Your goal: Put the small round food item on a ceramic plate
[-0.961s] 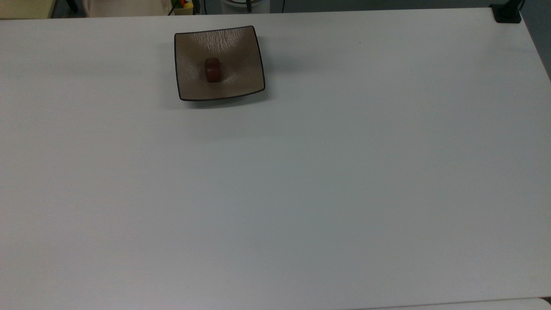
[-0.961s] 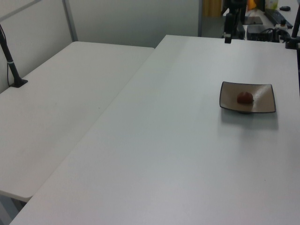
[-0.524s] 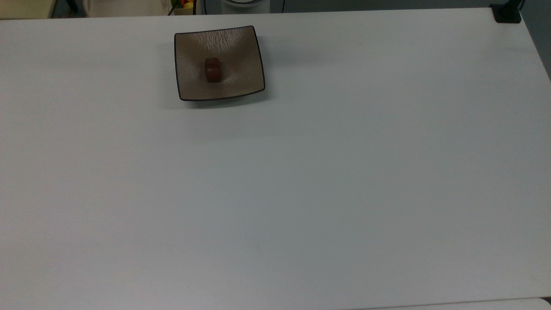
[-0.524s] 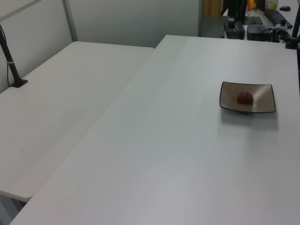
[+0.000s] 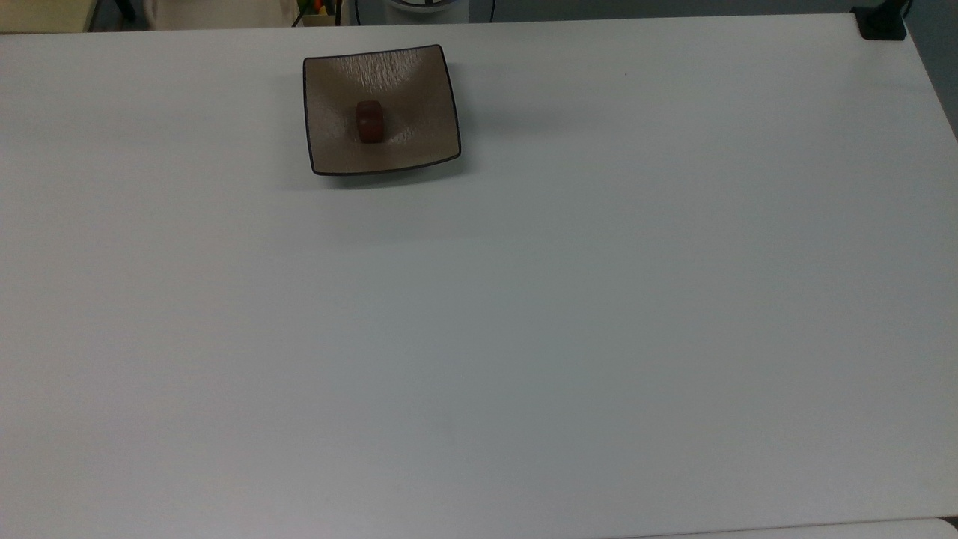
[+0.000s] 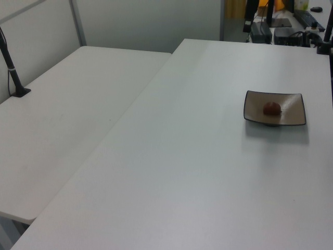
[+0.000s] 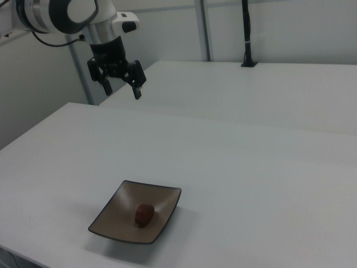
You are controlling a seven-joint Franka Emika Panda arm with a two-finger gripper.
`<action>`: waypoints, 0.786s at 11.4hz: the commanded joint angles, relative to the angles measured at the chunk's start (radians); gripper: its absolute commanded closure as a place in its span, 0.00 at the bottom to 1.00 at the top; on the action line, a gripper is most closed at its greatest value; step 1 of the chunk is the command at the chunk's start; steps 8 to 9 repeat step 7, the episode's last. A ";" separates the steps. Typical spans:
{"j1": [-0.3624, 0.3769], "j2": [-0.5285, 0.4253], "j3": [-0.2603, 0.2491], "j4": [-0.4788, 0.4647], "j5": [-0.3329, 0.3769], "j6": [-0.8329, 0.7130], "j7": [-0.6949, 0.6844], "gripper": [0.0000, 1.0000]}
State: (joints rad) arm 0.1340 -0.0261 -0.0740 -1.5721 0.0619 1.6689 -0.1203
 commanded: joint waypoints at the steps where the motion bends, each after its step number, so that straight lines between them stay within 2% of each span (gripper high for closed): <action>1: 0.003 0.002 -0.017 0.012 0.041 0.012 -0.035 0.00; 4: 0.003 0.002 -0.017 0.011 0.041 0.009 -0.063 0.00; 6: 0.001 0.000 -0.018 0.007 0.041 0.003 -0.168 0.00; 9: 0.001 0.000 -0.018 0.004 0.041 0.003 -0.171 0.00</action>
